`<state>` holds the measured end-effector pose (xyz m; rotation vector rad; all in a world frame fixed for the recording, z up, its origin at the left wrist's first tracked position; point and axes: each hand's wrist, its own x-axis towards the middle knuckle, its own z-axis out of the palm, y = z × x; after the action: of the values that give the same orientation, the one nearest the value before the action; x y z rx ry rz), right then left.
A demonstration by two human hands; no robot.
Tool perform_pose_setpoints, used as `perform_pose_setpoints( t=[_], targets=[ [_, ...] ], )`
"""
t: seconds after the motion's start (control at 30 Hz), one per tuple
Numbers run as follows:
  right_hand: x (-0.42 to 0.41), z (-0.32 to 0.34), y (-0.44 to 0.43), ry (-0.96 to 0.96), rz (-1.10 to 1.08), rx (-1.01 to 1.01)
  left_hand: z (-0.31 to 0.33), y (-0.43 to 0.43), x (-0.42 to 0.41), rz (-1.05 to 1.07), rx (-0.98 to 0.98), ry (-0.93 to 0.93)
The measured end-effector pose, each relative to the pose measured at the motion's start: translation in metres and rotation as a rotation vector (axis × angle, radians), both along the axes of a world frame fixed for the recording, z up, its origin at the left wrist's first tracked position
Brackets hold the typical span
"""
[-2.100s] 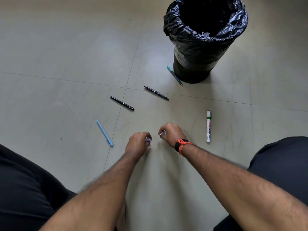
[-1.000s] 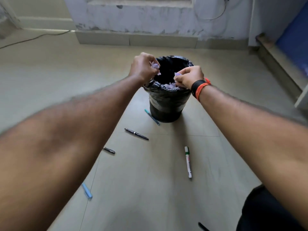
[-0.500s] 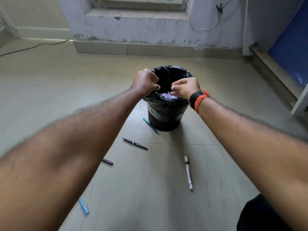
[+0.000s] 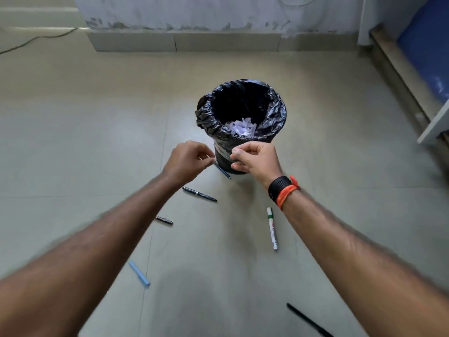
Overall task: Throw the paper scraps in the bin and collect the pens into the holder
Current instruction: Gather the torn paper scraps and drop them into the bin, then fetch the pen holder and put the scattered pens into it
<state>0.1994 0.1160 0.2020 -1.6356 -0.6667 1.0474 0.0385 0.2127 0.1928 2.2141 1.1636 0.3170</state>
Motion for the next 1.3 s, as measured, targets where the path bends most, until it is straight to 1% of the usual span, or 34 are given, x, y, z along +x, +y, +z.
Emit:
perform_pose_setpoints(
  t=[0.07, 0.17, 0.2, 0.23, 0.33, 0.37, 0.4, 0.6, 0.73, 0.83, 0.93, 1.1, 1.3],
  targets=[
    [-0.017, 0.022, -0.011, 0.001, 0.012, -0.056, 0.03, -0.009, -0.009, -0.035, -0.015, 0.069],
    [-0.047, 0.068, -0.026, 0.046, 0.033, -0.139, 0.081, -0.026, -0.018, -0.074, -0.092, 0.127],
    [-0.055, 0.088, -0.029, 0.021, 0.02, -0.17, 0.099, -0.031, -0.022, -0.078, -0.107, 0.14],
    [-0.062, 0.108, -0.033, -0.052, 0.012, -0.197, 0.119, -0.035, -0.027, -0.078, -0.115, 0.15],
    [-0.076, 0.187, -0.048, -0.434, 0.085, -0.258, 0.189, -0.046, -0.044, -0.041, -0.134, 0.162],
    [-0.081, 0.216, -0.053, -0.498, 0.112, -0.262, 0.214, -0.049, -0.049, -0.035, -0.134, 0.168],
    [-0.085, 0.243, -0.057, -0.522, 0.13, -0.269, 0.24, -0.053, -0.053, -0.025, -0.138, 0.171],
    [-0.096, 0.391, -0.089, -0.448, 0.155, -0.319, 0.397, -0.087, -0.068, 0.1, -0.232, 0.087],
    [-0.092, 0.485, -0.129, -0.401, 0.15, -0.375, 0.491, -0.12, -0.07, 0.103, -0.289, 0.042],
    [-0.086, 0.539, -0.165, -0.361, 0.073, -0.402, 0.548, -0.138, -0.07, 0.089, -0.335, -0.016],
    [-0.078, 0.581, -0.19, -0.301, -0.049, -0.397, 0.588, -0.142, -0.066, 0.049, -0.336, -0.068],
    [-0.07, 0.636, -0.194, -0.243, -0.263, -0.293, 0.639, -0.129, -0.045, -0.014, -0.266, -0.169],
    [-0.047, 0.686, -0.171, -0.251, -0.386, -0.167, 0.69, -0.107, 0.002, -0.119, -0.223, -0.285]
  ],
)
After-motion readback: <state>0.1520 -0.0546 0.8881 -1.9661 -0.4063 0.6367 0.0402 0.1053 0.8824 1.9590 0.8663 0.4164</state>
